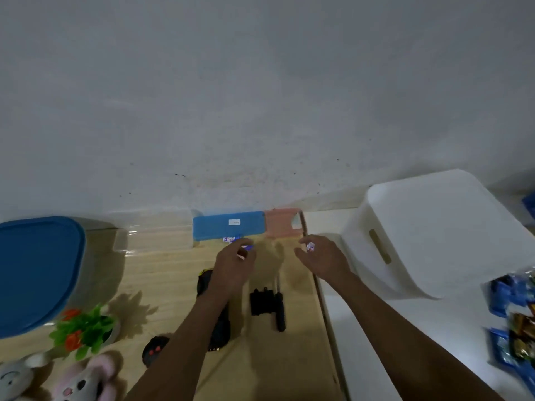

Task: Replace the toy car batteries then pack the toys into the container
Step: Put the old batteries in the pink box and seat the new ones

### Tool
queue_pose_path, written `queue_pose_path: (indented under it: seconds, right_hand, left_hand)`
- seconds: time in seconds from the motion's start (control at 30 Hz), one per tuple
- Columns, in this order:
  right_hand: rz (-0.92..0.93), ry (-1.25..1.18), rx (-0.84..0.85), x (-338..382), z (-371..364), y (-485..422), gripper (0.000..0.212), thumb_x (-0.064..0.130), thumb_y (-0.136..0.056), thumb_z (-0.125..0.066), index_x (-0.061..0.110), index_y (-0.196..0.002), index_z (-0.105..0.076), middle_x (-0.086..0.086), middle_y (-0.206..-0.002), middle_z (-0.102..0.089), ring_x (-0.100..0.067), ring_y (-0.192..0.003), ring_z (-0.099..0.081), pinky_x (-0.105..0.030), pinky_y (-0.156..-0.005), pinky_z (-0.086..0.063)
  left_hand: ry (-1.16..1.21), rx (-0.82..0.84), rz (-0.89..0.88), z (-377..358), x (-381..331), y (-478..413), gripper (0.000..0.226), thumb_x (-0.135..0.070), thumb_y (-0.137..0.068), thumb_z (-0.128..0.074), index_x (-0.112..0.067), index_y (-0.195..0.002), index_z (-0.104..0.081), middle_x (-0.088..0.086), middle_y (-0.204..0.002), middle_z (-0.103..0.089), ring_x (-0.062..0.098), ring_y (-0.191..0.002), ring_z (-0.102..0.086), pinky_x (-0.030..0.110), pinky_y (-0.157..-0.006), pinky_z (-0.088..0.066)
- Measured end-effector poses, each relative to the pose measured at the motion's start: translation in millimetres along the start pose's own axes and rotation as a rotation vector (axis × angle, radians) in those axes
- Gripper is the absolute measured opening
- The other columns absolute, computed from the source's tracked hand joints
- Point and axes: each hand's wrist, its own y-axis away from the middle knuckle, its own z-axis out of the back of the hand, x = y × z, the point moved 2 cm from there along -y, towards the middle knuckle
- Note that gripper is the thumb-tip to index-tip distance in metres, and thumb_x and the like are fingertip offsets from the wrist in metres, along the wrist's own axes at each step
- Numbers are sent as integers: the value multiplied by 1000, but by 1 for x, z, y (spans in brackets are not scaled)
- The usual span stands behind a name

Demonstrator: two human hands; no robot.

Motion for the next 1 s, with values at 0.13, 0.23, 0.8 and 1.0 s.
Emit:
queue_pose_path:
  seconds: [0.13, 0.23, 0.8, 1.0]
  right_hand:
    - [143, 338, 44, 8, -3, -50, 55, 46, -85, -55, 33, -138, -47, -1, -123, -64, -22, -109, -60, -34, -88, -50]
    - [242, 561, 55, 14, -8, -76, 56, 42, -90, -49, 26, -143, -39, -7, -117, -64, -26, -97, -64, -34, -77, -51]
    - [501, 759, 77, 28, -26, -100, 26, 34, -89, -53, 11, -97, -62, -3, -76, -63, -20, -63, -62, -27, -62, -51]
    - [608, 818, 106, 35, -27, -103, 18, 30, -86, -57, 18, -74, -52, 3, -57, -40, -17, -53, -45, -25, -59, -40]
  left_hand:
    - [-48, 167, 171, -43, -3, -31, 42, -22, -95, -61, -9, -135, -54, 4, -101, -59, 27, -93, -66, 35, -81, -54]
    - [12, 143, 203, -66, -2, -42, 37, -13, -96, -59, -2, -131, -54, 8, -91, -65, 22, -72, -65, 30, -61, -57]
    - [279, -155, 260, -109, 29, -65, 21, -24, -96, -59, -11, -82, -68, 11, -62, -67, 15, -47, -62, 32, -48, -55]
    - [305, -177, 277, -109, 34, -69, 20, -20, -94, -62, -15, -75, -67, 10, -59, -63, 8, -41, -55, 26, -43, -50]
